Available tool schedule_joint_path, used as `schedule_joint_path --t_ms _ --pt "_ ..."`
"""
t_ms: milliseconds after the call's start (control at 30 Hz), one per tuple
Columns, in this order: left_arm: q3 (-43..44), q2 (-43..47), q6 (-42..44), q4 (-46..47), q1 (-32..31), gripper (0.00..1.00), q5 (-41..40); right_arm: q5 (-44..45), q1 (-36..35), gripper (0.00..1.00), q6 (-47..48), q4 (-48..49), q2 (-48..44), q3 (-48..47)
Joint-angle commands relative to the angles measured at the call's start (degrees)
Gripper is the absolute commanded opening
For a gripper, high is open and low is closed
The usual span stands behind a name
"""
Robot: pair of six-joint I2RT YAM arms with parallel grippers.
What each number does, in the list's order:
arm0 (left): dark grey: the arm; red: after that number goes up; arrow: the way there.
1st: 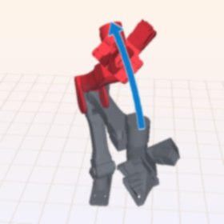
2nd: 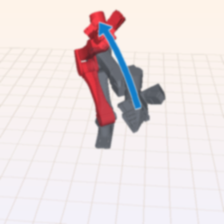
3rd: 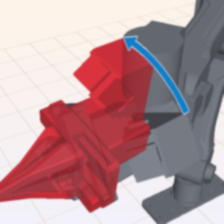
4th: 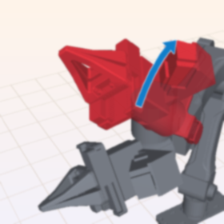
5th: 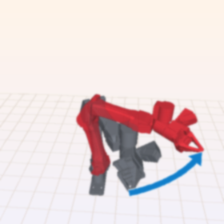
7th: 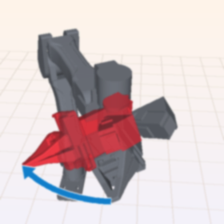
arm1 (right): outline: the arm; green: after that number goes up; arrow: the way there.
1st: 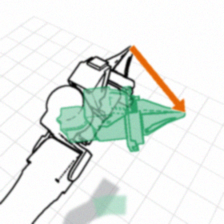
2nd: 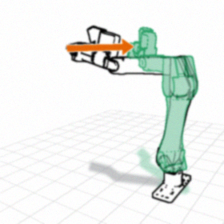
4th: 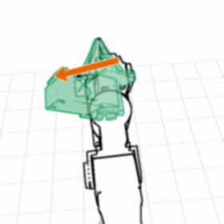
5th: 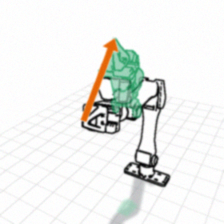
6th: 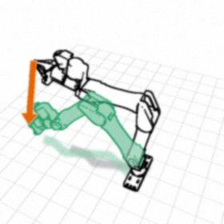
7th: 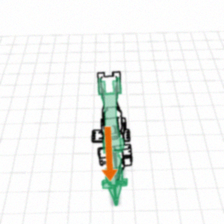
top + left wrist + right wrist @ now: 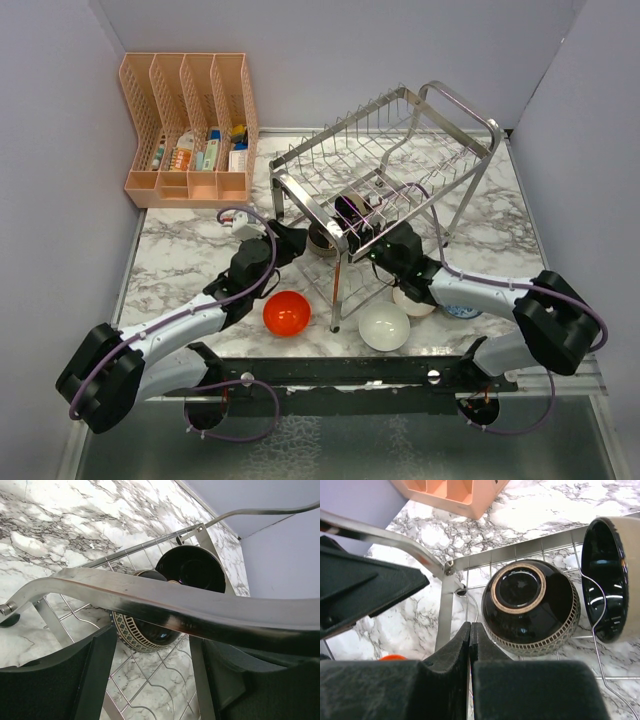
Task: Load the bowls into the dish rack
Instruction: Adjust the bowl in the dish rack.
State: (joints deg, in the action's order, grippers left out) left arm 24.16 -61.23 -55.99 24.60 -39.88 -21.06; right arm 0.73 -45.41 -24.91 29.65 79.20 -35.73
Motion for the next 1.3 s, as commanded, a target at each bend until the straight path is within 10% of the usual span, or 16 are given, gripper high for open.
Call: schedule_joint_path --t_ms 0,1267 --pt "-1.17 1.09 0.64 2.21 -0.29 0.62 -1.15 -0.79 0.02 0.01 -1.07 2.96 2.91 -4.52" --pt "-4.46 -4.61 -1.57 11.88 -0.28 0.61 0.88 19.82 -0.01 0.01 -6.65 -5.49 16.33 -12.87"
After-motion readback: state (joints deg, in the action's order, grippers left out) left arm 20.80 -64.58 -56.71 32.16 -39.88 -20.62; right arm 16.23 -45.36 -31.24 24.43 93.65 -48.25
